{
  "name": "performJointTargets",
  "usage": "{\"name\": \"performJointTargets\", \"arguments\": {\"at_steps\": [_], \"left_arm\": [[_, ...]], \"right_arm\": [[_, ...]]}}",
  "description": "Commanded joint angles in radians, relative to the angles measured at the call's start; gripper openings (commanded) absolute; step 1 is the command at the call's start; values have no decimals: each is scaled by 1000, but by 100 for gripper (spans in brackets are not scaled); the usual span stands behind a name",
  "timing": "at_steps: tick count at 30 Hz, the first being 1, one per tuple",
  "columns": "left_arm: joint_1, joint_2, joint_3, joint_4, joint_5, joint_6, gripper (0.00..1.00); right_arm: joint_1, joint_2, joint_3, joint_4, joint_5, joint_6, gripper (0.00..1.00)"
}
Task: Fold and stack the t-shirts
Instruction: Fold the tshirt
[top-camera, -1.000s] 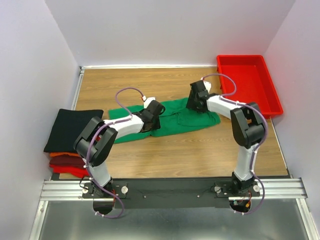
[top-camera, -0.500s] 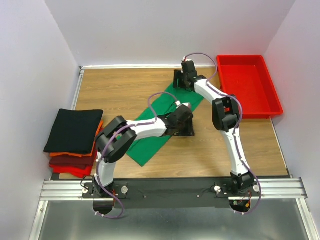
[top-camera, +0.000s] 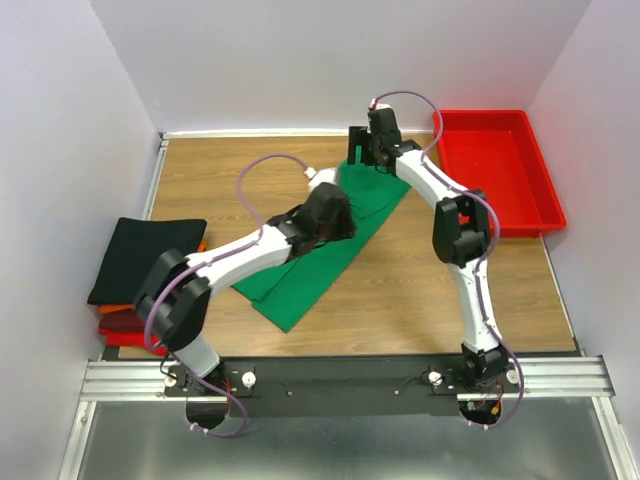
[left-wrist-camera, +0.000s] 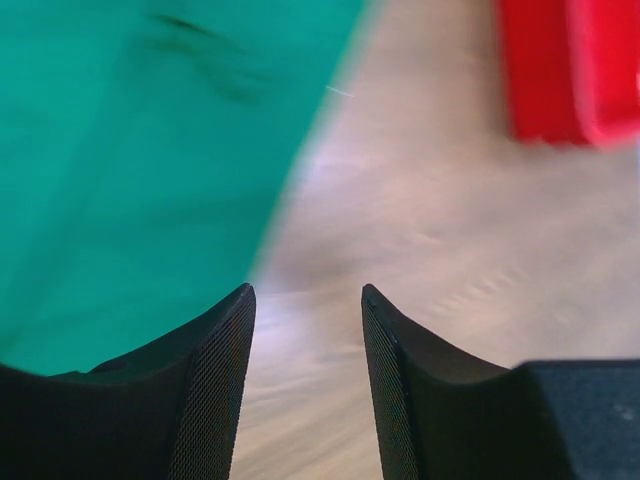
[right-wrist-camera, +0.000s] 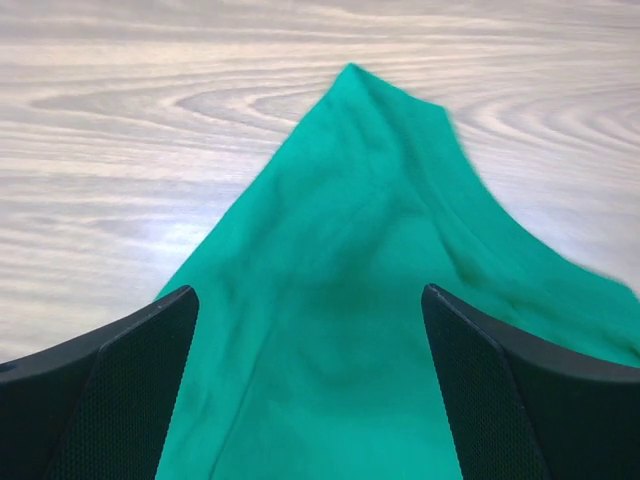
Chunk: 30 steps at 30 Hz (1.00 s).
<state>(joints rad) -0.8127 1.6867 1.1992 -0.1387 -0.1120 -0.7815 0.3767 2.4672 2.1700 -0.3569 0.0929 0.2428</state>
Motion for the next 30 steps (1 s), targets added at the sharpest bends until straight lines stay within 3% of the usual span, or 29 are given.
{"name": "performJointTargets", "arguments": {"at_steps": [1, 6, 12, 14, 18, 23, 30], "left_arm": [[40, -123, -116, -180, -264, 36, 55], [46, -183, -262, -210, -325, -2, 53], [49, -122, -300, -211, -344, -15, 53], [49, -82, -302, -213, -347, -6, 53], [44, -35, -311, -202, -321, 13, 52], [7, -4, -300, -182, -267, 21, 51], [-51, 109, -222, -89, -57, -12, 50]], "right_arm": [[5, -203, -113, -8, 97, 82, 99], [7, -303, -329, -7, 82, 168, 95], [7, -266, -404, -7, 62, 211, 77], [7, -240, -397, -7, 83, 213, 69], [2, -165, -371, -8, 120, 191, 65], [-16, -88, -294, -8, 128, 147, 64], [-35, 68, -96, -14, 93, 50, 67]]}}
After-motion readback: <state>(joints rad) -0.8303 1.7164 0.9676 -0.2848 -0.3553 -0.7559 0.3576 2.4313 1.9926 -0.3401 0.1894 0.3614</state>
